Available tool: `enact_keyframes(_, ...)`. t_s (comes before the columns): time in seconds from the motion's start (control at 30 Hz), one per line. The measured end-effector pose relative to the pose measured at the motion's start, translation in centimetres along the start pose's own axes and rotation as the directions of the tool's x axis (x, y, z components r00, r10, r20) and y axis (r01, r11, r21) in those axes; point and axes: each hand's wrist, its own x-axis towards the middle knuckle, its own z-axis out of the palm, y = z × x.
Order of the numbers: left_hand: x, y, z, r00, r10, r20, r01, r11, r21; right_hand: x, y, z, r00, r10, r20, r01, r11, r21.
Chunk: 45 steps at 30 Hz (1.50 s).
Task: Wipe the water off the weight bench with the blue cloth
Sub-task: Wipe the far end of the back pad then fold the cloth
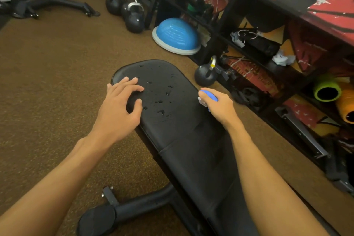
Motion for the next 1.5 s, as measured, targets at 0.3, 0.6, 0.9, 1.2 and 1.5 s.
enact_keyframes(0.3,0.1,-0.2,0.1,1.000,0.010,-0.002,-0.010,1.000,-0.005,0.3,1.5,-1.0,0.998,0.065,0.015,-0.065,0.998,-0.010)
enact_keyframes(0.6,0.2,-0.3,0.0,1.000,0.018,0.010,-0.018,1.000,-0.001,2.3,0.0,-0.1,0.993,-0.034,0.116,0.035,0.999,-0.011)
enact_keyframes(0.9,0.2,-0.6,-0.1,0.999,0.032,0.012,-0.032,0.999,-0.020,6.0,-2.0,2.2,0.994,-0.030,0.109,0.037,0.997,-0.066)
enact_keyframes(1.2,0.2,-0.6,-0.2,0.999,0.036,0.017,-0.035,0.999,-0.018,2.6,1.4,-1.6,0.979,0.055,0.198,-0.060,0.998,0.019)
enact_keyframes(1.5,0.3,-0.9,-0.1,0.999,0.041,0.028,-0.041,0.999,-0.015,5.2,-0.8,0.7,0.980,0.014,0.199,-0.022,0.999,0.035)
